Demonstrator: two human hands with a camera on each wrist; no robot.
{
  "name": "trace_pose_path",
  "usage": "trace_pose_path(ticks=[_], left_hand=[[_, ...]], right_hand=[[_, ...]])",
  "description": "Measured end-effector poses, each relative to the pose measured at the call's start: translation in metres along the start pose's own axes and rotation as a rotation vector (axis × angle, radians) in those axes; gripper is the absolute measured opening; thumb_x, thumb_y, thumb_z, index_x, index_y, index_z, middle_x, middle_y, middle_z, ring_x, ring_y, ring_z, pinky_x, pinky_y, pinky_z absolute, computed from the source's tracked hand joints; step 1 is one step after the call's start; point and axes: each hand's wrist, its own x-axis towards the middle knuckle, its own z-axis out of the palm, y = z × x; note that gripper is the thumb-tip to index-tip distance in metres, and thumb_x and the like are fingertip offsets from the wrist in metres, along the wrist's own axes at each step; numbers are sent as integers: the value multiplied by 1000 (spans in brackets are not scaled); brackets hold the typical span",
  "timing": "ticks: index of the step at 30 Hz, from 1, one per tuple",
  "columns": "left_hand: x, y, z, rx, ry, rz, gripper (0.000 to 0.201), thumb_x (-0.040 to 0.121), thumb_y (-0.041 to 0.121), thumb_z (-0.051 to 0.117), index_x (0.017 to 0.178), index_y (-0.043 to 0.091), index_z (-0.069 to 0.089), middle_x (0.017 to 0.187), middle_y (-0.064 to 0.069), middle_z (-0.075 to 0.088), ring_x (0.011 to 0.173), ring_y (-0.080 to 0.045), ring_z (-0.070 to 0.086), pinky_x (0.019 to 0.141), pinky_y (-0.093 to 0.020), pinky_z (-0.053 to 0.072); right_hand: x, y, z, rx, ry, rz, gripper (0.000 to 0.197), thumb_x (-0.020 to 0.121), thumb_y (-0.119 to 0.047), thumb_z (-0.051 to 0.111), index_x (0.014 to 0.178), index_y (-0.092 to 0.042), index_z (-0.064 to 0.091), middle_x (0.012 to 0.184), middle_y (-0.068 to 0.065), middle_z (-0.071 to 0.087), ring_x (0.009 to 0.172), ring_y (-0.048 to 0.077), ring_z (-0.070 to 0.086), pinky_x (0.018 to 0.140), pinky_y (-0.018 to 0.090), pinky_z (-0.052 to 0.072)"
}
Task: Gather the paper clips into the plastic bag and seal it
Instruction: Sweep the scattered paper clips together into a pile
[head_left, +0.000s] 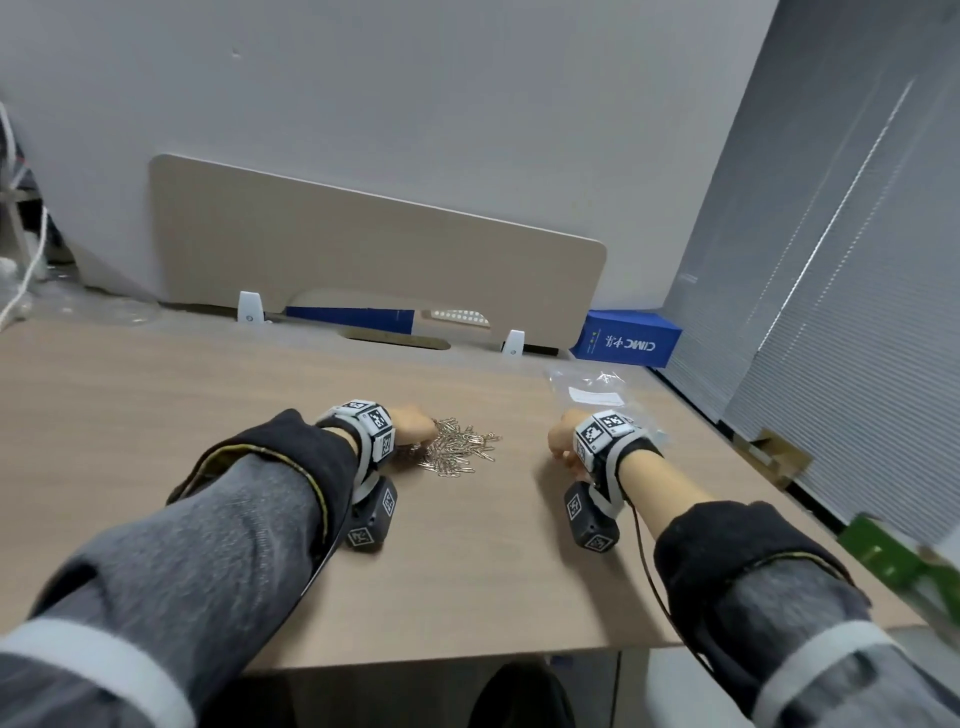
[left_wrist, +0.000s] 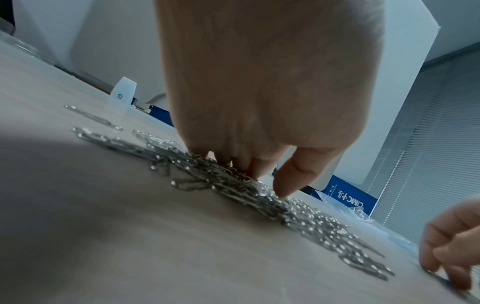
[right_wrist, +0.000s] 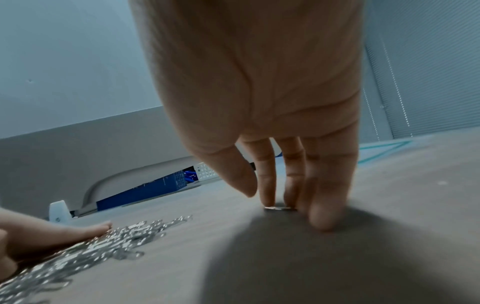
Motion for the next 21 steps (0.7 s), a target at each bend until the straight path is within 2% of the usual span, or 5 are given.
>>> trace_pose_path(ticks=[2, 7, 13, 17, 21], left_hand=[[0, 1, 1, -24, 5, -18, 14, 91, 8, 47, 105, 7, 48, 112, -15, 49, 97, -24, 41, 80, -27, 31], [-4, 2, 0, -49, -10, -10, 14, 92, 7, 45, 104, 5, 50, 106, -15, 45, 94, -24, 40, 79, -28, 30], [-5, -16, -6, -231, 62, 89, 15, 90, 4, 45, 79, 11, 53, 76, -6, 49, 76, -22, 42, 68, -26, 33], [-16, -30, -28, -499, 244, 92, 36, 93, -1, 40, 121, 3, 62, 84, -8, 62, 53, -15, 50, 45, -18, 38], [-19, -51, -38, -516, 371, -99, 21, 91, -2, 42, 78, 5, 56, 82, -11, 51, 73, -22, 48, 64, -27, 40]], right_hand=[[7, -4, 10, 21, -26, -5, 29, 82, -9, 50, 110, -4, 58, 81, 13, 59, 91, 34, 65, 83, 41, 54], [-8, -32, 28, 399, -162, -27, 5, 86, 2, 51, 86, -2, 54, 54, 12, 48, 38, 20, 46, 44, 28, 45], [-5, -54, 30, 625, -174, -79, 14, 95, 1, 40, 91, -2, 53, 62, 13, 52, 44, 19, 49, 34, 23, 45], [15, -50, 20, 485, 46, -39, 13, 91, -7, 49, 94, 1, 59, 75, 16, 59, 62, 27, 57, 63, 39, 56], [59, -56, 35, 361, -42, -59, 11, 77, -14, 58, 77, -4, 58, 86, 14, 67, 82, 30, 64, 82, 41, 55]])
